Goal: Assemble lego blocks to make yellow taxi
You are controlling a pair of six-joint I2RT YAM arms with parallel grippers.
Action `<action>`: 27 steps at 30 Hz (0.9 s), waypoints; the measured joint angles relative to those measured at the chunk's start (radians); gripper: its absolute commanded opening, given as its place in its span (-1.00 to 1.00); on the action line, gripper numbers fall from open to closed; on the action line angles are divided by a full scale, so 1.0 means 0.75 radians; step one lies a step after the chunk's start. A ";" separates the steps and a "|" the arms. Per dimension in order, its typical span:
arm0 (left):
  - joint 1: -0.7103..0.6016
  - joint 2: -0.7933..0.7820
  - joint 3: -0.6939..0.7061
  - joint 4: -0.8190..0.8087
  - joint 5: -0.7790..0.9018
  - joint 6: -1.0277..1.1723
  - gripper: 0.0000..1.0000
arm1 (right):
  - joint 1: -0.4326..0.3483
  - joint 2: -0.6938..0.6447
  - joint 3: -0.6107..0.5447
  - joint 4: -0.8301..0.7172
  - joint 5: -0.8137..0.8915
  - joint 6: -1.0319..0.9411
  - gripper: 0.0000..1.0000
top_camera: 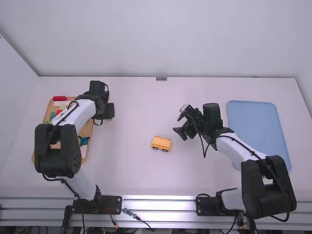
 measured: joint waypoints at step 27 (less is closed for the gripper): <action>-0.468 0.000 -0.048 -0.257 0.174 1.298 -0.97 | -0.047 0.000 0.000 0.031 -0.164 0.001 0.98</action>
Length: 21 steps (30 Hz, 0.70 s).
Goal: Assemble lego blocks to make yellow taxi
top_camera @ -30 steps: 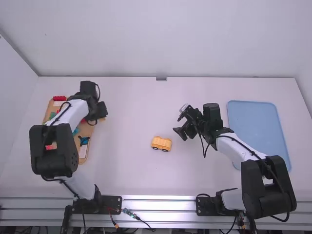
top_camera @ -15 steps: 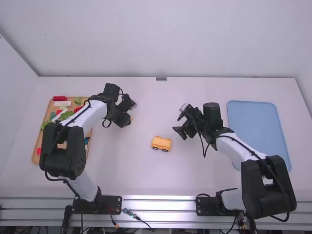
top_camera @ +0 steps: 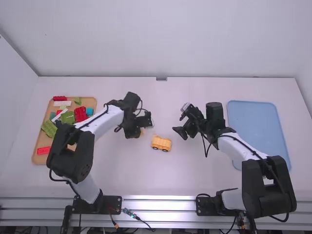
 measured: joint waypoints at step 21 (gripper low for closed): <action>-0.002 0.000 -0.286 0.266 0.001 0.530 -0.97 | -0.047 0.000 0.000 -0.150 -0.179 -0.185 0.98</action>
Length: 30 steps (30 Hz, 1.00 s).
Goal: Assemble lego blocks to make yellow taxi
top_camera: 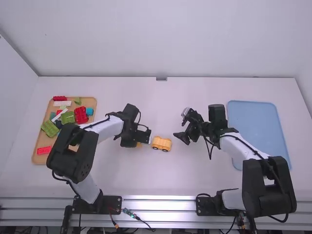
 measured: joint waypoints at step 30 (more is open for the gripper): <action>0.093 -0.104 -0.047 -0.009 0.233 0.068 0.98 | 0.000 0.000 0.000 0.176 -0.017 0.196 0.98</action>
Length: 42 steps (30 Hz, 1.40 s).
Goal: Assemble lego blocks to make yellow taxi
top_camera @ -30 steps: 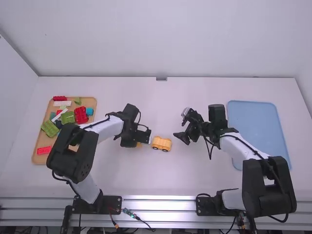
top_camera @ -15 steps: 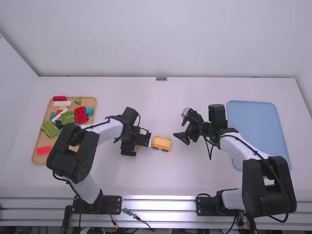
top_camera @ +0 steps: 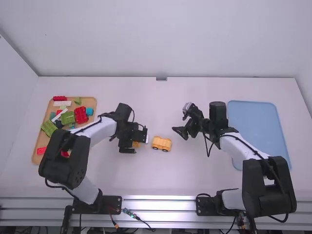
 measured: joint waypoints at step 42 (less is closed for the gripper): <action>0.440 -0.001 -0.333 0.614 0.970 0.043 0.98 | 0.293 0.823 -0.186 1.002 -0.176 -0.151 0.98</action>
